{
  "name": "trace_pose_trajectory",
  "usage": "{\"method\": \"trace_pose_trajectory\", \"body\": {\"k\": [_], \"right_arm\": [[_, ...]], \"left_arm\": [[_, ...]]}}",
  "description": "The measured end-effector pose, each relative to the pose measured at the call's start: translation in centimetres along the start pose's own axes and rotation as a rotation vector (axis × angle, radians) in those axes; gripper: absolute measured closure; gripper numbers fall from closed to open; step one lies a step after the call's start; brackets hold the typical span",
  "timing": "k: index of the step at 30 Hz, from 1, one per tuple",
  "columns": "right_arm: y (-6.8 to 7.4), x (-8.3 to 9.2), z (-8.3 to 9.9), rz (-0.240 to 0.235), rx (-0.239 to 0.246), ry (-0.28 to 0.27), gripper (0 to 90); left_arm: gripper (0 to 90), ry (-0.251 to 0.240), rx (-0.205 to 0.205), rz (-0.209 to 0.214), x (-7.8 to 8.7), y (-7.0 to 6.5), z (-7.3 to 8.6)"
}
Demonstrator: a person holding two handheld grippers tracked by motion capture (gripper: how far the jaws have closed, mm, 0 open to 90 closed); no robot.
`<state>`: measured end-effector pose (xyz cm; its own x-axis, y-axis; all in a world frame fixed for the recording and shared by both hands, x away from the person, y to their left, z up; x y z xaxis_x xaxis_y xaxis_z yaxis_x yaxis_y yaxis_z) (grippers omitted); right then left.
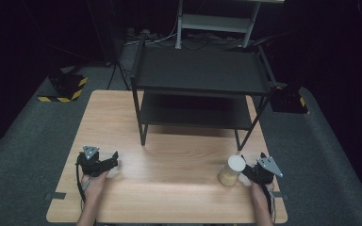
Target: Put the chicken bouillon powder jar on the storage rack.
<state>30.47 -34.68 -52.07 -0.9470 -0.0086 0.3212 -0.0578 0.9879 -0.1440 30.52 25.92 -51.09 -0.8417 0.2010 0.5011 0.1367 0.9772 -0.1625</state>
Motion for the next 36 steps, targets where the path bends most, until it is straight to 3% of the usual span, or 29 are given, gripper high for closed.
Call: {"method": "trace_pose_trajectory", "body": {"k": [29, 36], "right_arm": [[-0.1, 0.1, -0.1, -0.007, -0.005, 0.0, 14.6], [-0.5, 1.2, 0.1, -0.015, 0.015, 0.014, 12.5]], "left_arm": [[2.6, 0.0, 0.0, -0.001, 0.0, 0.0, 0.0], [2.6, 0.001, -0.003, -0.001, -0.1, 0.0, 0.0]]}}
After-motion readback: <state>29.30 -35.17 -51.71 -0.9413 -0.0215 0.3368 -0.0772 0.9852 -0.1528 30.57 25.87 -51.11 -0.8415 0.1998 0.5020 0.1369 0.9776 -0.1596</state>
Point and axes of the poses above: each handheld gripper's, and its own axes: x roughly backward along the jaws, z roughly out of its underside, y roughly to its left, the point moved 5 cm from there along -x, roughly forward along the jaws, and after that the axes turned 6 degrees about z, right-handed, at the moved point
